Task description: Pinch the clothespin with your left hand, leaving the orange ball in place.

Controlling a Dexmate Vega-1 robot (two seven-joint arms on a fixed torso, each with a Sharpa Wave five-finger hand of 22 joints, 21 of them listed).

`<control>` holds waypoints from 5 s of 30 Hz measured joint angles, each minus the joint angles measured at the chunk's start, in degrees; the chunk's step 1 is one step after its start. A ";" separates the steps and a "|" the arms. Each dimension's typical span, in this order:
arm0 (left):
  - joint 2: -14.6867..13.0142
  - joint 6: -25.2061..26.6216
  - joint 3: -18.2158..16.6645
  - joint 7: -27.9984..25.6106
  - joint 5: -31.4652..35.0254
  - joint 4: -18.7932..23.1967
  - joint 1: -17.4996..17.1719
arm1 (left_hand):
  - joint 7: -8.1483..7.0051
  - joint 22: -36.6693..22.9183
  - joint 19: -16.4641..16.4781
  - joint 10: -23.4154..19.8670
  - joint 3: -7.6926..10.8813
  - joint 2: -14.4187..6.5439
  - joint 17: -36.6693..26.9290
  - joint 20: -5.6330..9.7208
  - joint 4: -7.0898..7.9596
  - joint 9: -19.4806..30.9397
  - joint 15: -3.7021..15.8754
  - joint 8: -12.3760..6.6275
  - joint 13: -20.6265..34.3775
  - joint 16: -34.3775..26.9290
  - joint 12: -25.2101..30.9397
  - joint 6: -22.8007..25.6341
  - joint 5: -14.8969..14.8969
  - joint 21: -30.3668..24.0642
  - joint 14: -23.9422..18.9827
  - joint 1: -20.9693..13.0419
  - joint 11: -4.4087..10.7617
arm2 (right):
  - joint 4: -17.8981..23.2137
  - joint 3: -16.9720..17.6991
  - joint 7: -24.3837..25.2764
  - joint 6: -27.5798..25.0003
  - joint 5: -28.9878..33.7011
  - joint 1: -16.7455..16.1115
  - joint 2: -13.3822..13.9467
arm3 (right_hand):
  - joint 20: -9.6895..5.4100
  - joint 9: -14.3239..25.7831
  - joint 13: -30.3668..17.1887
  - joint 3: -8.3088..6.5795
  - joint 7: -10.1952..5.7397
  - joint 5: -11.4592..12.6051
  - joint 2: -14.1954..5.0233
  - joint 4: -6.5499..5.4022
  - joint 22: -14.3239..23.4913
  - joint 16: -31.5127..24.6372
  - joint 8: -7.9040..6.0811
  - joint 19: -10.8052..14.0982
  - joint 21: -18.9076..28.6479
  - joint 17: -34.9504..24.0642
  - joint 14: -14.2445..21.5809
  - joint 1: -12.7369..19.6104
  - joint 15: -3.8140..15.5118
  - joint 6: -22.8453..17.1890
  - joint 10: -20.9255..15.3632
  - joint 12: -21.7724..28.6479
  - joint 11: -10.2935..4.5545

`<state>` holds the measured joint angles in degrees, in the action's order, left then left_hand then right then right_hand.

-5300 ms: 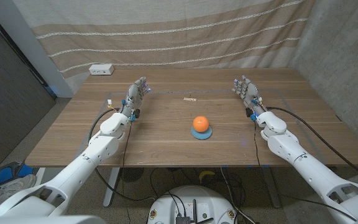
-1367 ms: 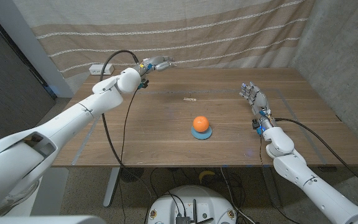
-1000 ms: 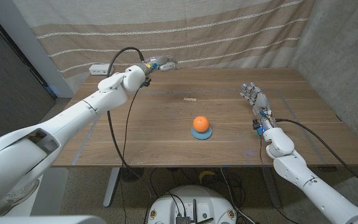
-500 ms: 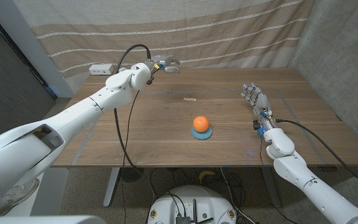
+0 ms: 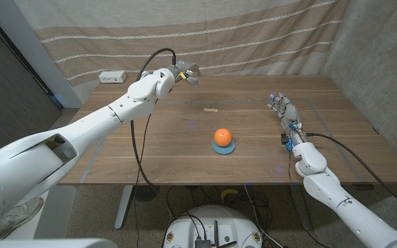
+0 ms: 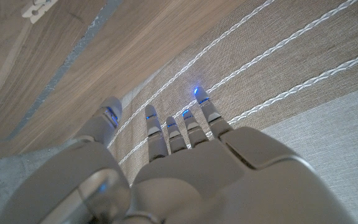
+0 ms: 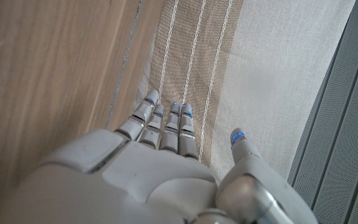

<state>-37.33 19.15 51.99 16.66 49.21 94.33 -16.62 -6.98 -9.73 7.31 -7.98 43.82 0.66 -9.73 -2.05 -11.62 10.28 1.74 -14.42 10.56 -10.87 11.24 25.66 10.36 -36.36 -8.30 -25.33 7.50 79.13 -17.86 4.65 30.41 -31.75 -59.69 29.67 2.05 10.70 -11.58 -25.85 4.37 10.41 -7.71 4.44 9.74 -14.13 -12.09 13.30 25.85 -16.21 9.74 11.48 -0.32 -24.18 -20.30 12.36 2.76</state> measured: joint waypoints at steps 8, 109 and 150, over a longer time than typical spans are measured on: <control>0.83 0.66 1.11 2.24 4.60 0.05 0.46 | -0.62 0.00 2.02 -0.94 0.00 3.60 0.00 0.95 0.00 0.27 0.52 -1.19 -0.01 0.00 0.00 3.79 -0.41 1.01 -0.76 -5.62 0.94 | 0.17 0.16 0.09 0.00 -0.07 -0.45 0.08 | 0.00 0.11 -0.30 -0.24 0.33 0.00 0.00 0.24 0.00 0.00 -0.21 0.00 -0.22 -0.01 0.00 0.00 0.00 -0.28 -0.28 0.00 -0.11; 7.14 -7.19 5.09 -7.77 -1.76 -15.30 0.51 | -2.52 -0.53 7.57 -6.34 -13.15 6.56 -0.26 3.07 2.05 2.11 0.41 -5.55 0.23 0.28 0.02 9.88 -0.22 5.44 -3.87 -25.82 3.25 | 4.14 1.63 1.44 -1.82 -0.47 -4.38 1.94 | -0.31 0.38 -0.55 0.31 1.35 0.00 -0.53 0.78 -0.01 0.00 -0.43 1.12 -2.57 0.25 0.60 -0.53 -0.60 -3.35 -1.91 0.45 0.71; 11.24 -10.47 9.64 -11.54 -5.61 -26.19 4.02 | -2.62 -0.53 7.87 -7.99 -15.19 5.05 -0.26 3.38 2.19 2.38 0.62 -6.82 0.23 0.00 0.01 12.66 -0.22 5.88 -4.09 -27.32 3.04 | 2.59 1.33 1.95 -2.27 -0.42 -2.88 1.40 | 0.10 0.36 -0.82 0.55 0.93 0.00 -0.52 1.02 0.03 0.00 0.24 1.53 -3.47 0.52 0.60 -0.53 -0.60 -2.92 -1.90 0.17 0.71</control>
<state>-26.09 8.68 61.63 5.12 43.59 68.13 -12.60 -9.60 -10.26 15.18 -15.96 28.62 5.71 -9.99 1.33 -9.44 12.66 2.36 -21.24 10.78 -10.87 11.26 38.32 10.14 -30.48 -12.39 -52.66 10.53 81.73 -16.53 6.60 28.14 -32.17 -62.57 31.07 2.15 11.06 -12.40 -25.31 5.30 10.41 -8.24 5.46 9.77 -14.13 -11.85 14.83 22.38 -15.68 10.34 10.95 -0.92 -27.10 -22.21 12.52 3.48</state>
